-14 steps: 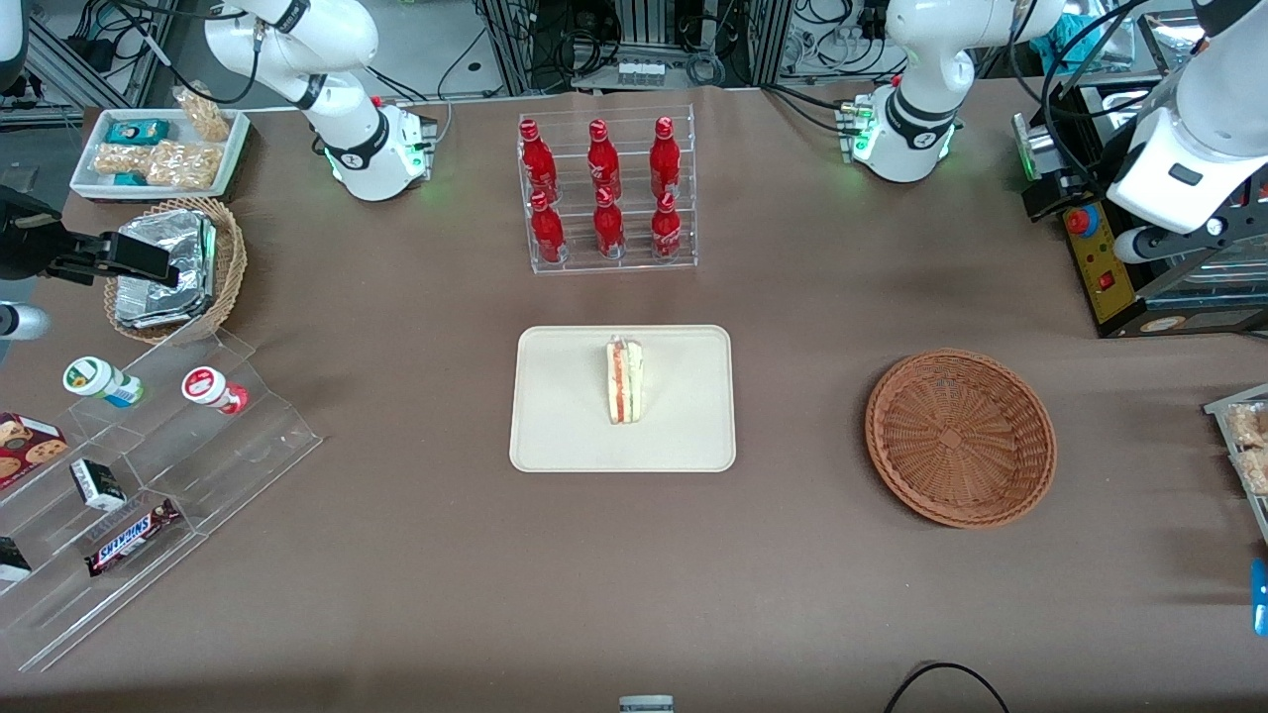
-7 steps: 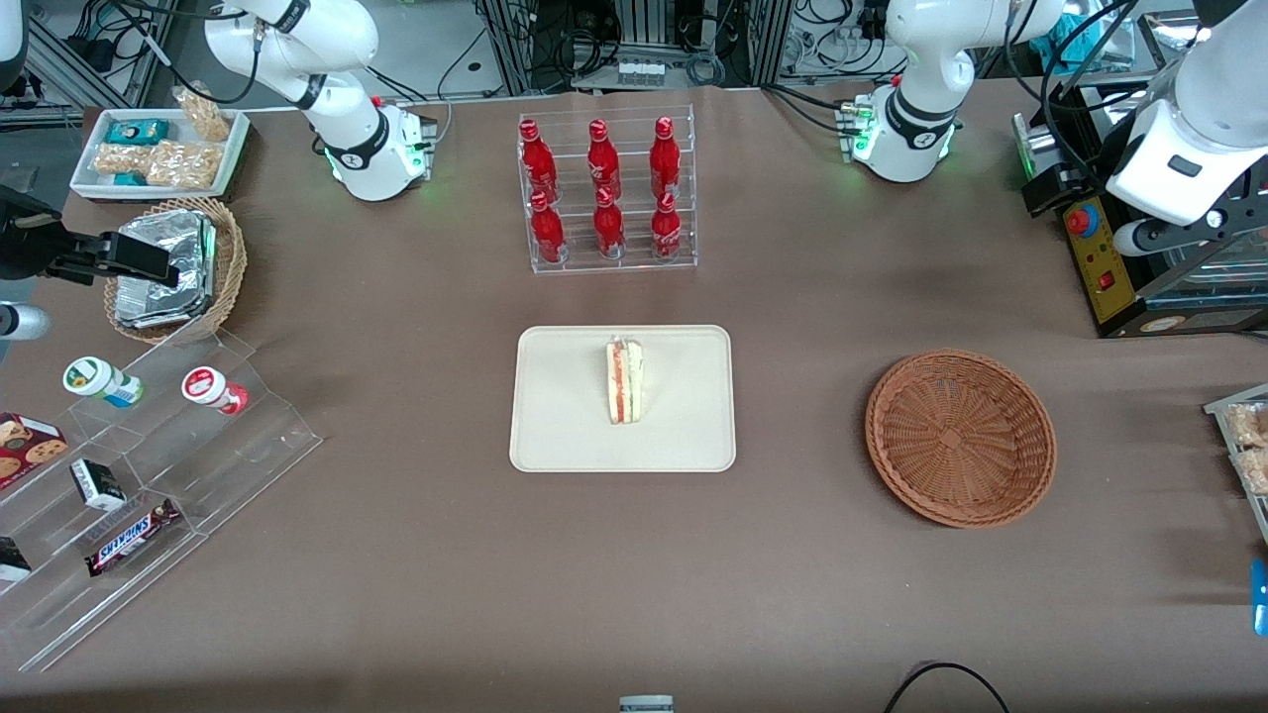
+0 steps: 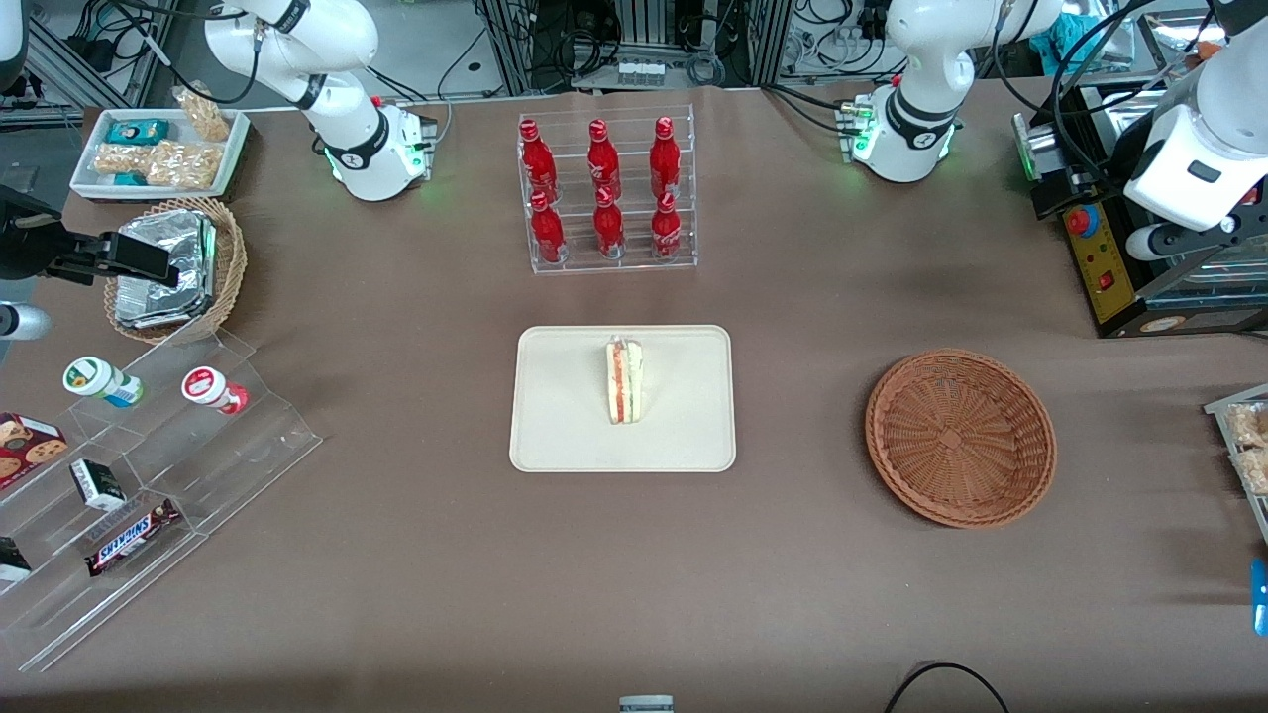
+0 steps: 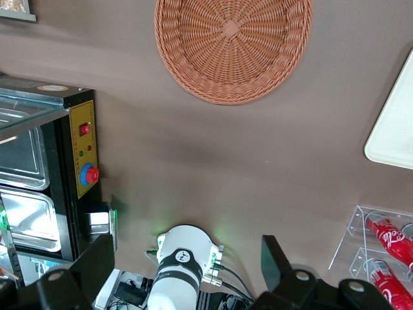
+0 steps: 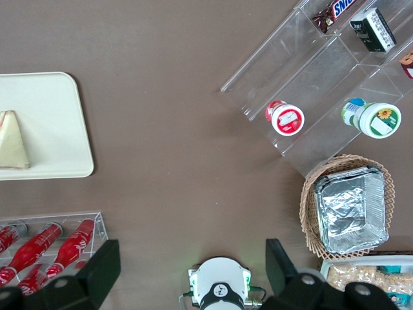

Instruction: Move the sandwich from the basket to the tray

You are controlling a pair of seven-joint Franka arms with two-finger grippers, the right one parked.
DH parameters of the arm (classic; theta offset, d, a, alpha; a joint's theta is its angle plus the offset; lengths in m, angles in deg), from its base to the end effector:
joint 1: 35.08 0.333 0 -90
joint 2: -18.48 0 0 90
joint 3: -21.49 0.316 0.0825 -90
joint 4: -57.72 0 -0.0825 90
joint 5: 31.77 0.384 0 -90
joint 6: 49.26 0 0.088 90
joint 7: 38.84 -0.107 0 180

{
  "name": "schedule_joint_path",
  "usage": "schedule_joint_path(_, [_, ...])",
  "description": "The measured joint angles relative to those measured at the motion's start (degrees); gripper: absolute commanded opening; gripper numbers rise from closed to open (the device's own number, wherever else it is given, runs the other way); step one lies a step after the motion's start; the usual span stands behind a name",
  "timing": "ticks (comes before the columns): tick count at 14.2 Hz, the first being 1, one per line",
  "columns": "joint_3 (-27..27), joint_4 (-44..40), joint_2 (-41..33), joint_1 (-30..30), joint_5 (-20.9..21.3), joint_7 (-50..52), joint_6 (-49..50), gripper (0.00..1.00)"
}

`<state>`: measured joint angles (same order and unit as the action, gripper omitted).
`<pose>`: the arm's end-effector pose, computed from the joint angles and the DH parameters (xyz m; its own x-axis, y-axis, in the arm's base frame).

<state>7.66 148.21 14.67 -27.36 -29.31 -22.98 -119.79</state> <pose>0.4925 -0.0516 0.6303 0.9484 0.1915 -0.2527 0.1620 -0.9778 -0.1328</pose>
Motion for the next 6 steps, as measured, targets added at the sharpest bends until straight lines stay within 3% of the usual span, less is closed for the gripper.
schedule_joint_path(6, [-0.4, -2.08, 1.45, 0.1, -0.08, -0.39, -0.62, 1.0])
